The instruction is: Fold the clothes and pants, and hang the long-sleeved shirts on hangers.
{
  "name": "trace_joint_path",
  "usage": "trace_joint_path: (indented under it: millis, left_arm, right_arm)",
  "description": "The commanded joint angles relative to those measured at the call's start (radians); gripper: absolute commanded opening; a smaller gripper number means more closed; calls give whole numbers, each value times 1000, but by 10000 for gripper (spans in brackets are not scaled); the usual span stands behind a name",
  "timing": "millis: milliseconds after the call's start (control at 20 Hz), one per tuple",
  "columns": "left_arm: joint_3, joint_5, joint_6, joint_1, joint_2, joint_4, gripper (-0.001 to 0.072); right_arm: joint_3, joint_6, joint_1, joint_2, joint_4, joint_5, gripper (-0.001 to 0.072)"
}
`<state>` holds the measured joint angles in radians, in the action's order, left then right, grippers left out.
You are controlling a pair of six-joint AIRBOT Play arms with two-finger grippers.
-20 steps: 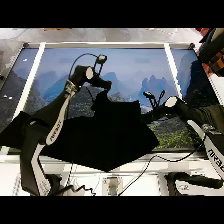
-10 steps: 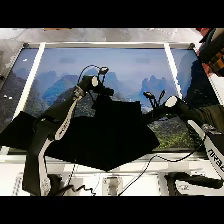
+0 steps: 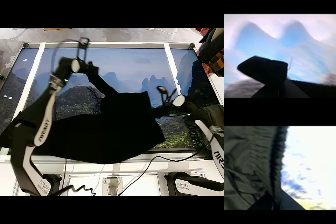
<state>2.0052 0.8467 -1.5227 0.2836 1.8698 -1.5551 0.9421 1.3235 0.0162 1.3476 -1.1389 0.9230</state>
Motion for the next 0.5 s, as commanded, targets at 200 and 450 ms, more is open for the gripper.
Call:
trace_joint_path:
  millis: [200,450]
  left_arm:
    - [0,141,0,-189,-178,-99,8]
    - [0,240,0,-316,-200,-99,8]
  right_arm:
    - [1,30,287,-88,-22,-80,23]
    - [1,28,352,-88,-19,-127,23]
